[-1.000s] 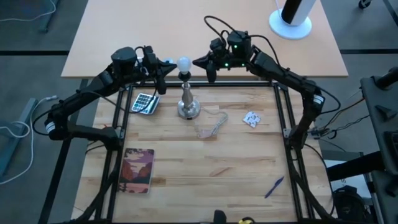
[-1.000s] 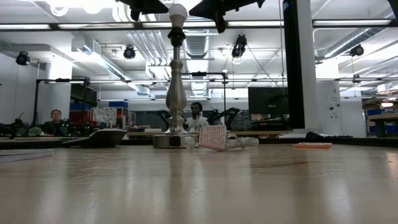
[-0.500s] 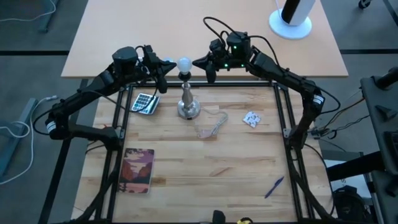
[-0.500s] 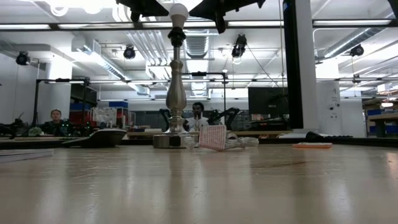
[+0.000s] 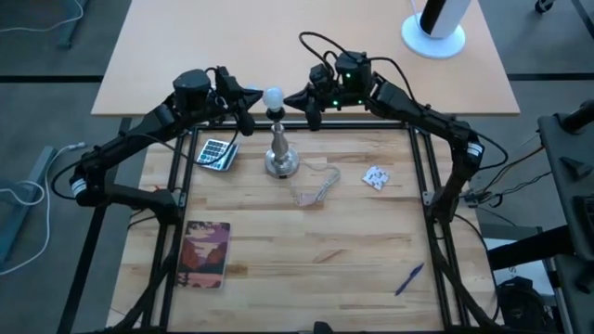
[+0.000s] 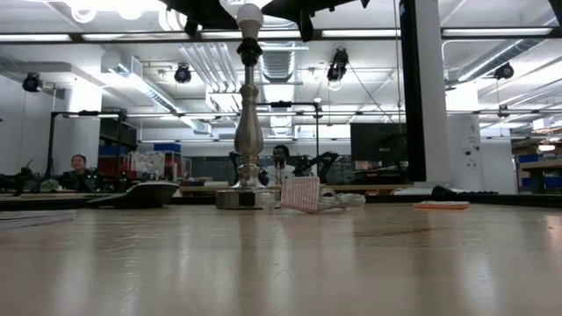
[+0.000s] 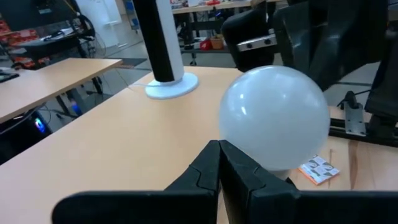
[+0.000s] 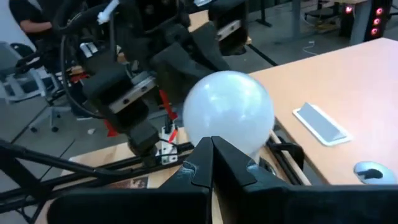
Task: Screw lightbulb
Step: Insert the lightbulb into the lamp
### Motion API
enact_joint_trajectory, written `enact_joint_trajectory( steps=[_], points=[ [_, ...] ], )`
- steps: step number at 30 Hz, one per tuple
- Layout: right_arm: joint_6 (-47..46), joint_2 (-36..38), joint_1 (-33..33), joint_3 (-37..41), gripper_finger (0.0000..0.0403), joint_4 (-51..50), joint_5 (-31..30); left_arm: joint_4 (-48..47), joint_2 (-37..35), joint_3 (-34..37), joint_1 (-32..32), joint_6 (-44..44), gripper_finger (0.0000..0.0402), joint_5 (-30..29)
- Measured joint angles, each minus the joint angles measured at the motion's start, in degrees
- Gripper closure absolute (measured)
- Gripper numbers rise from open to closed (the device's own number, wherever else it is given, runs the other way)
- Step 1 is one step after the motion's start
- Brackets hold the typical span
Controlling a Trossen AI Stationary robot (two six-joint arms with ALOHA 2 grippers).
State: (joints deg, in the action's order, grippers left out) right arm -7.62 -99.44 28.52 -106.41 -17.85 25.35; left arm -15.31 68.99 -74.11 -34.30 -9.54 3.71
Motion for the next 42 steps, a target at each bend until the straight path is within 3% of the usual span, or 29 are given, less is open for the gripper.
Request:
enact_joint_trajectory(
  steps=[11,17,29,42],
  points=[
    [0.2,1.6,0.3,0.0,0.0403,-1.7,-4.8,0.8,-3.9,0.0,0.1,1.7,0.0401,0.3],
    [1.2,1.3,0.6,0.0,0.0403,-1.9,-5.9,0.7,-5.5,0.0,0.2,1.2,0.0401,7.5],
    [1.1,-0.1,0.5,0.0,0.0403,-0.6,-5.9,0.0,-1.8,0.0,0.1,1.0,0.0401,7.3],
    [1.5,-0.1,-0.6,0.0,0.0403,-0.6,-3.6,-0.1,-1.4,-0.1,-0.1,1.0,0.0401,1.5]
  ],
)
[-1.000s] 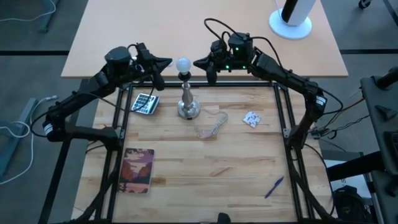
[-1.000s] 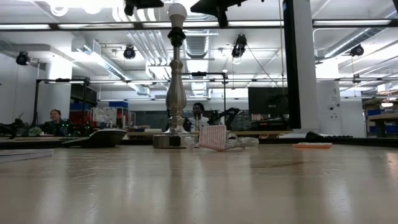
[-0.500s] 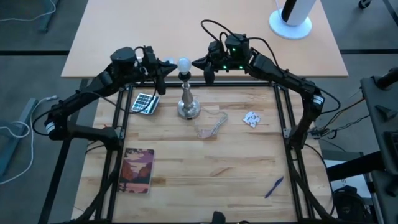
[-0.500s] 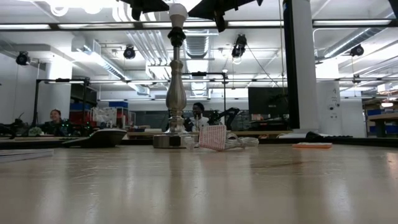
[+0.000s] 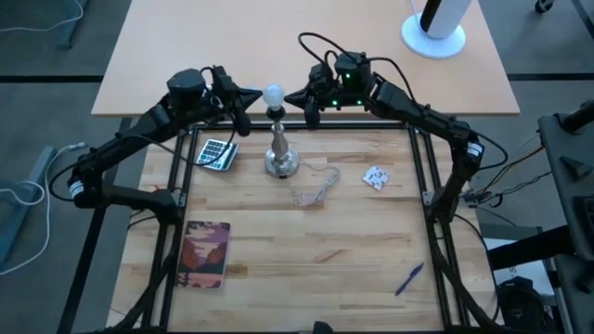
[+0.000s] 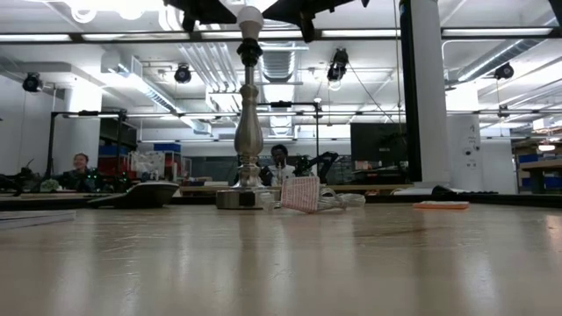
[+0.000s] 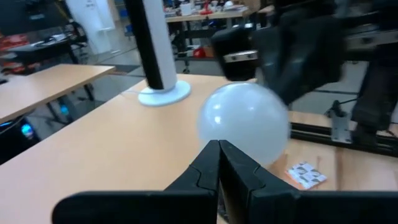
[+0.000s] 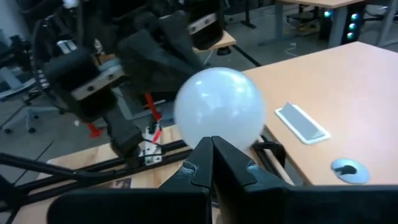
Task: Screw lightbulb
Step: Insert the lightbulb into the lamp
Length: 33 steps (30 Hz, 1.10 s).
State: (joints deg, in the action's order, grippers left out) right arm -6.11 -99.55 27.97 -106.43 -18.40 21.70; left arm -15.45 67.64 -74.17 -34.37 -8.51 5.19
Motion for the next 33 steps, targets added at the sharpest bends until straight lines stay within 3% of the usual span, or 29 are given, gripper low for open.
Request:
enact_joint_trajectory(
  steps=[8,16,33],
  points=[
    [0.0,1.1,0.5,0.0,0.0403,-3.2,-3.8,-0.3,-1.9,0.0,0.0,0.0,0.0401,-2.2],
    [0.8,0.7,1.2,-0.1,0.0403,-2.2,-4.9,-0.6,-2.7,0.0,0.1,0.1,0.0401,6.6],
    [0.7,0.0,0.3,0.0,0.0403,0.8,-2.2,-0.2,-0.3,0.1,0.0,1.5,0.0401,3.8]
  ],
)
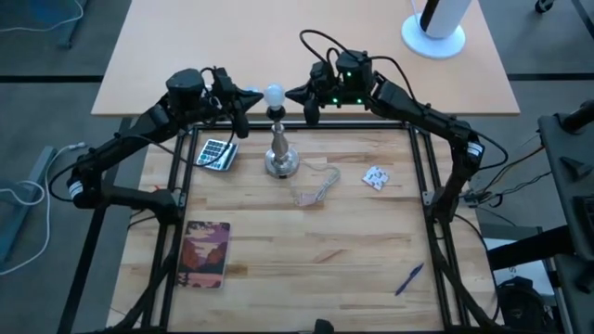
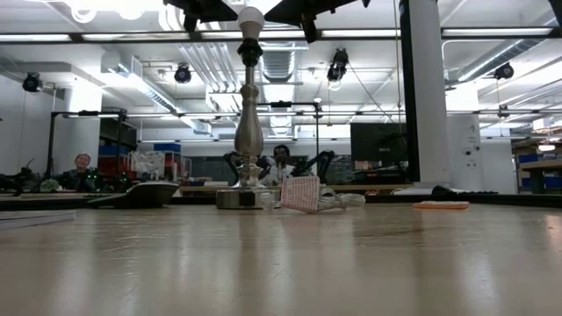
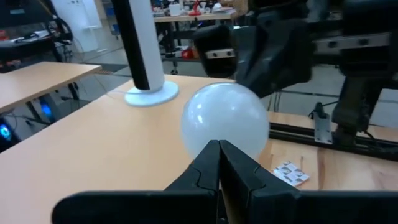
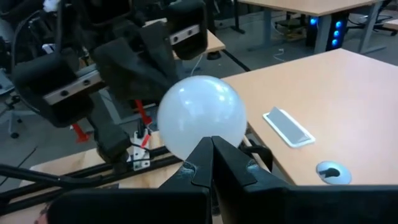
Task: Screw lightbulb
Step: Insert the lightbulb into the lamp
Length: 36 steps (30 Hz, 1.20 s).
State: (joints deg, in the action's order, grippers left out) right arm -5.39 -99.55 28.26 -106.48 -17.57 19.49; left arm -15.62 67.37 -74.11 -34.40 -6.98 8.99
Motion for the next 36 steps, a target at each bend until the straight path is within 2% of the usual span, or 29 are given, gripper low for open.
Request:
enact_joint_trajectory(
  steps=[13,18,20,26,36],
  points=[
    [0.0,0.0,-1.1,0.0,0.0403,0.3,2.1,0.3,0.1,0.0,0.1,0.1,0.0401,-6.4],
    [-0.3,1.0,-0.8,0.0,0.0403,-2.6,-0.9,0.3,-1.6,0.0,0.1,0.5,0.0401,-6.5],
    [0.2,1.5,-0.5,0.0,0.0403,-3.5,-2.3,0.4,-2.7,0.0,0.1,0.5,0.0401,-5.9],
    [0.6,1.1,0.3,0.0,0.0403,-2.7,-3.2,-1.3,-3.8,0.0,0.2,0.7,0.0401,3.7],
    [1.0,-0.5,-0.3,0.0,0.0403,0.1,-2.7,-1.5,-0.8,0.0,0.2,2.0,0.0401,3.0]
  ],
)
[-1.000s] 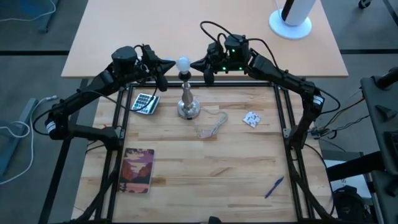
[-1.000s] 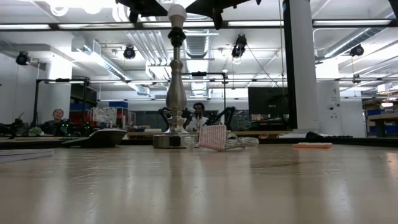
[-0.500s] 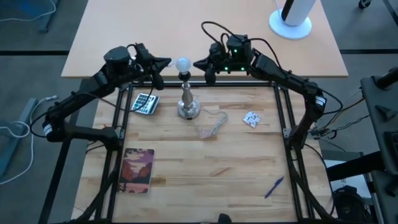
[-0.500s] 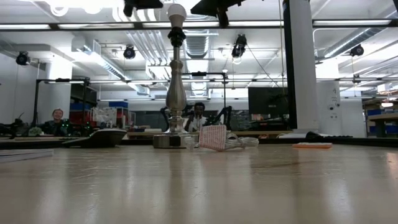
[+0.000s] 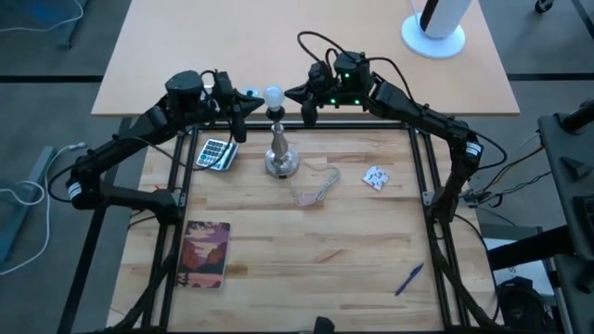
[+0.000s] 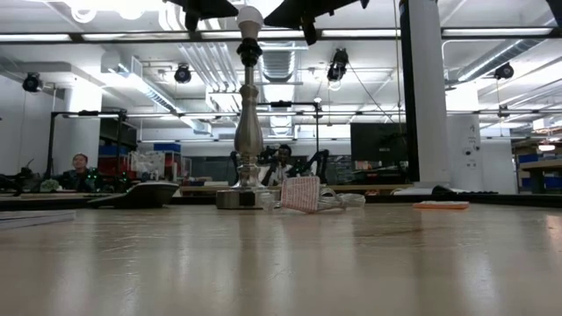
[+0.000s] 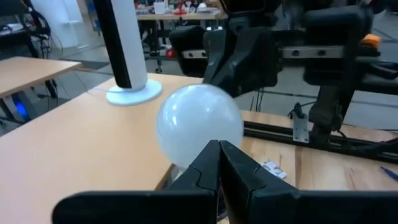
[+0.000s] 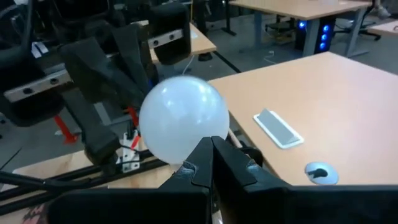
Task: Screw lightbulb
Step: Insert the lightbulb into the lamp
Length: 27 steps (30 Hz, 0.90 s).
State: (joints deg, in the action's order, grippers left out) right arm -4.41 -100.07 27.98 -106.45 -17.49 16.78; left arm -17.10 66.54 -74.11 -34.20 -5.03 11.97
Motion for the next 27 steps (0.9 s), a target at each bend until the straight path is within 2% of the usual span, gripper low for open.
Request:
enact_joint_trajectory(
  steps=[4,12,22,24,27],
  points=[
    [0.0,-0.1,-0.3,0.0,0.0403,-0.2,0.8,0.7,0.8,-0.1,-0.1,0.0,0.0401,-3.8],
    [0.0,-0.2,-1.4,0.0,0.0403,-0.1,3.7,0.6,1.1,-0.1,-0.1,-0.2,0.0401,-6.6],
    [-1.0,2.2,-0.6,0.0,0.0403,-6.3,-0.3,0.6,-0.6,0.0,-0.1,0.7,0.0401,-6.8],
    [-1.0,3.2,-0.2,0.0,0.0403,-7.4,-2.6,0.7,-1.1,0.0,-0.1,0.8,0.0401,-6.2],
    [-1.8,3.4,1.0,-0.9,0.0403,-7.5,-2.6,1.0,-1.3,0.0,-0.1,0.5,0.0401,-3.5]
  ],
)
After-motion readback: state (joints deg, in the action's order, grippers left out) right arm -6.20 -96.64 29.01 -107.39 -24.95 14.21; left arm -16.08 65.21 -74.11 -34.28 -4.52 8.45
